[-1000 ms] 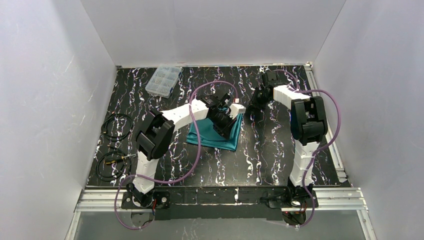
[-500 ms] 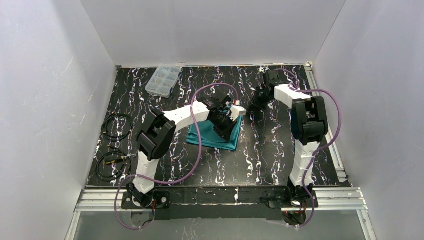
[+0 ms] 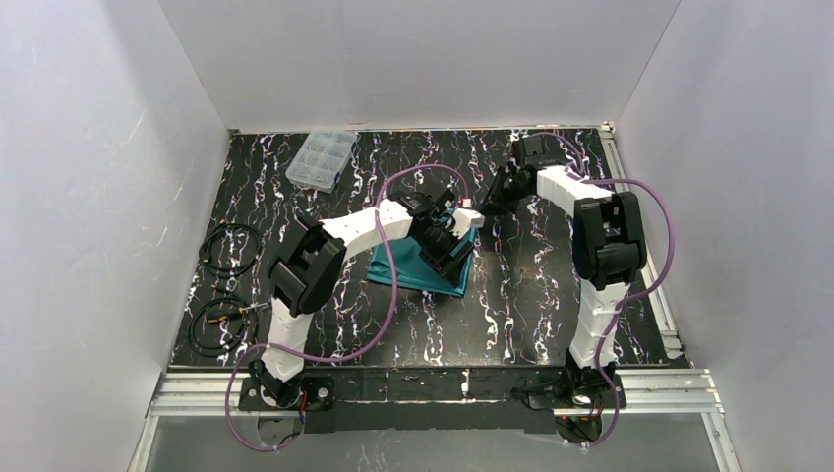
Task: Fold the napkin into a case and place the utensils inside
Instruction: Fold the top corner of the square-folded napkin at the center of the board, then smooth out the upper triangle-folded napkin at the center of the board.
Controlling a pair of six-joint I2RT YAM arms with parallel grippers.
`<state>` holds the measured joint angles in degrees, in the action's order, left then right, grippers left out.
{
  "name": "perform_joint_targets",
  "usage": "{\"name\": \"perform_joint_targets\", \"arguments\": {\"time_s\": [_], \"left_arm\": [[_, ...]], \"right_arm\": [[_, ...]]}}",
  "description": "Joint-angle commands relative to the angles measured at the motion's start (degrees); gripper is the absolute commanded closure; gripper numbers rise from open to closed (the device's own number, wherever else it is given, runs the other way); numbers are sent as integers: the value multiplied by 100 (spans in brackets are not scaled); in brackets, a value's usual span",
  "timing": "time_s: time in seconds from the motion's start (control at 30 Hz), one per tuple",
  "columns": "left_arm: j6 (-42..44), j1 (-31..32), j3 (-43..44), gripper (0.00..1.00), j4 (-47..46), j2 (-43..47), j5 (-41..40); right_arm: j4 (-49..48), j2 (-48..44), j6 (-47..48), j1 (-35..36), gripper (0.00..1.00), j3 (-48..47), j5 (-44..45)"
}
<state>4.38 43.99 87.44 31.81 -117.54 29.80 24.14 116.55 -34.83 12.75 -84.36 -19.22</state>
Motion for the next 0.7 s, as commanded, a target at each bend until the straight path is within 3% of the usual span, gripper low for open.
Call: {"name": "perform_joint_targets", "arguments": {"time_s": [0.0,0.2,0.5,0.67], "left_arm": [[51,-20,190,38,511,581,326],[370,-850,283,40,1278,900,813],[1196,-1916,-497,45,1410,1169,2],[1403,-1977,-888,45,1189,1359,-325]], "right_arm": [[-13,-633,-5,93,81,240,95],[-5,-1604,47,349,82,1206,423],[-407,-1879,-325,1458,82,2058,126],[-177,-1912,-382,1918,72,2118,455]]}}
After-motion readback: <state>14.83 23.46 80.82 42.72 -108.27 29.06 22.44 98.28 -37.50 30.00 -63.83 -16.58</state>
